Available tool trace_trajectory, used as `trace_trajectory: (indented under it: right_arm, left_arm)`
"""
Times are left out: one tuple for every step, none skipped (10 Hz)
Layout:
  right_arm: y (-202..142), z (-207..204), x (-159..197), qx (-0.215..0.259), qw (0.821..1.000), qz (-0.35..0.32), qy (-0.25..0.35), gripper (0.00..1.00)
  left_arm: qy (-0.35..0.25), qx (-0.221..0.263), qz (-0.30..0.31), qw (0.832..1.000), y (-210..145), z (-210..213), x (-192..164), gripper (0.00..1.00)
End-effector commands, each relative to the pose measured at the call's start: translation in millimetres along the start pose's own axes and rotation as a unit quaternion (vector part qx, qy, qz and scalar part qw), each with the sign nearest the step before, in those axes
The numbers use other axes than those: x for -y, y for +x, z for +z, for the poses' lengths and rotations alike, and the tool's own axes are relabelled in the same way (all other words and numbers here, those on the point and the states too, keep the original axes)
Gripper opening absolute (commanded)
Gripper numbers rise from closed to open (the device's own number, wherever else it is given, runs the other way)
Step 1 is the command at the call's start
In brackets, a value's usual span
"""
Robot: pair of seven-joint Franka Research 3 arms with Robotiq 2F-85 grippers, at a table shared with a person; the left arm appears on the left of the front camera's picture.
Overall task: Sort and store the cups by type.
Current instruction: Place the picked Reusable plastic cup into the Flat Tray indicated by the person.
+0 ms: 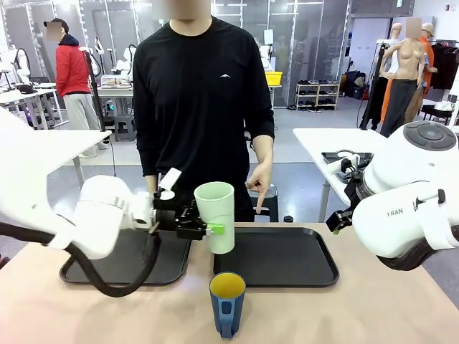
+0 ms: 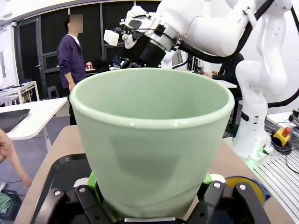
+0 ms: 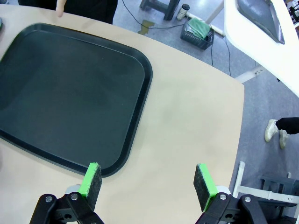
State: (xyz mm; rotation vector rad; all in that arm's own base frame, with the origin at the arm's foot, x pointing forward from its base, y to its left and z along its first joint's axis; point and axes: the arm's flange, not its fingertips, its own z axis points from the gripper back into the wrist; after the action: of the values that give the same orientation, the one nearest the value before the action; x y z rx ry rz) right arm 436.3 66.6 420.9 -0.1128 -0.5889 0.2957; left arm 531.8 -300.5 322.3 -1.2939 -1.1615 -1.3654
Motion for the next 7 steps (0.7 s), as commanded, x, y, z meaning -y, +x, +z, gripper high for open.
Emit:
trace_trajectory:
  right_arm:
    - [-0.9, -0.5, -0.4, 0.000, 1.000, 0.003, -0.001, 1.00]
    - [-0.9, -0.5, -0.4, 0.000, 1.000, 0.003, -0.001, 1.00]
    - [-0.9, -0.5, -0.4, 0.000, 1.000, 0.003, -0.001, 1.00]
    - [-0.9, -0.5, -0.4, 0.000, 1.000, 0.003, -0.001, 1.00]
    - [-0.9, -0.5, -0.4, 0.000, 1.000, 0.003, -0.001, 1.00]
    - [-0.9, -0.5, -0.4, 0.000, 1.000, 0.003, -0.001, 1.00]
    - [-0.9, -0.5, -0.4, 0.000, 1.000, 0.003, -0.001, 1.00]
  left_arm:
    - [0.010, -0.005, 0.005, 1.000, -3.8, -23.9, -27.8, 0.85]
    - [0.015, -0.008, 0.003, 1.000, -7.0, -34.9, -38.3, 0.85]
    - [0.024, -0.007, 0.003, 1.000, -10.0, -48.2, -49.7, 0.85]
    - [0.029, -0.006, 0.002, 1.000, -13.3, -57.9, -58.9, 0.85]
    - [0.035, -0.007, 0.005, 0.999, -17.9, -65.2, -68.8, 0.85]
    - [0.035, -0.011, 0.004, 0.999, -20.6, -71.7, -74.4, 0.85]
    - [0.031, -0.009, 0.005, 0.999, -23.3, -76.3, -78.1, 0.85]
